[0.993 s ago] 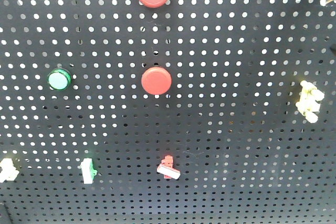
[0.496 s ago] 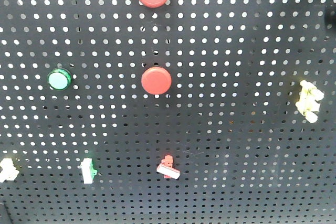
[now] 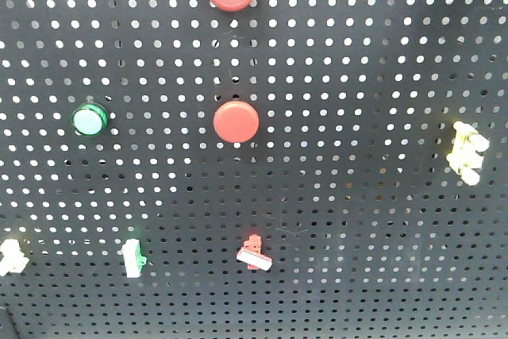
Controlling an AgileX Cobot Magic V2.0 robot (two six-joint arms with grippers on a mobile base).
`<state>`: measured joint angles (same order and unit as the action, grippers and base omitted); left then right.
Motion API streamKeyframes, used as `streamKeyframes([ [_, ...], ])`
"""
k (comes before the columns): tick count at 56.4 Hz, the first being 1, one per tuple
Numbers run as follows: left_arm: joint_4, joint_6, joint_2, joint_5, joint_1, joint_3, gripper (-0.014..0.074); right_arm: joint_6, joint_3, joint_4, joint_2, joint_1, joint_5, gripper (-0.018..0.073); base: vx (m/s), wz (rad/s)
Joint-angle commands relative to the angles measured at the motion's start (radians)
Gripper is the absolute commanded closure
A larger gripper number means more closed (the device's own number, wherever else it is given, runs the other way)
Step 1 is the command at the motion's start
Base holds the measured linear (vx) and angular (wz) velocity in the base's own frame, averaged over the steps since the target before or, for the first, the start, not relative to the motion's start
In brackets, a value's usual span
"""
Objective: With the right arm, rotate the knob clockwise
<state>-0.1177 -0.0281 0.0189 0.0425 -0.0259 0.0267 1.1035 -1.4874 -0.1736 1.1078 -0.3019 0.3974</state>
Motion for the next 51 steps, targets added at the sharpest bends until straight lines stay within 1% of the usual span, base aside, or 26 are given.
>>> streamKeyframes([
  [1,-0.008,0.010,-0.003,-0.082,0.003,0.013,0.0603,0.126,-0.031,0.008,0.017,0.003,-0.222,0.0568,0.00,0.00],
  [13,-0.008,0.010,-0.003,-0.082,0.003,0.013,0.0603,0.126,-0.031,0.021,0.017,0.003,-0.231,0.0566,0.00,0.00],
  [17,-0.008,0.010,-0.003,-0.082,0.003,0.013,0.0603,0.152,-0.031,0.067,0.017,0.003,-0.231,0.0566,0.00,0.00],
  [23,-0.008,0.010,-0.003,-0.082,0.003,0.013,0.0603,0.220,-0.031,0.174,0.017,0.003,-0.232,0.0566,0.00,0.00],
  [27,-0.008,0.010,-0.003,-0.082,0.003,0.013,0.0603,0.223,-0.031,0.218,0.017,0.003,-0.237,0.0566,0.00,0.00],
  [36,-0.008,0.010,-0.003,-0.082,0.003,0.013,0.0603,0.185,-0.031,0.215,0.013,0.003,-0.255,0.0565,0.00,0.00],
  [41,-0.008,0.010,-0.003,-0.082,0.003,0.013,0.0603,0.121,-0.031,0.190,0.013,0.003,-0.254,0.0561,0.00,0.00],
  [45,-0.008,0.010,-0.003,-0.082,0.003,0.013,0.0603,0.047,-0.031,0.174,0.013,0.003,-0.253,0.0550,0.00,0.00],
  [51,-0.008,0.010,-0.003,-0.082,0.003,0.013,0.0603,-0.005,-0.031,0.174,0.011,0.003,-0.251,0.0512,0.00,0.00],
])
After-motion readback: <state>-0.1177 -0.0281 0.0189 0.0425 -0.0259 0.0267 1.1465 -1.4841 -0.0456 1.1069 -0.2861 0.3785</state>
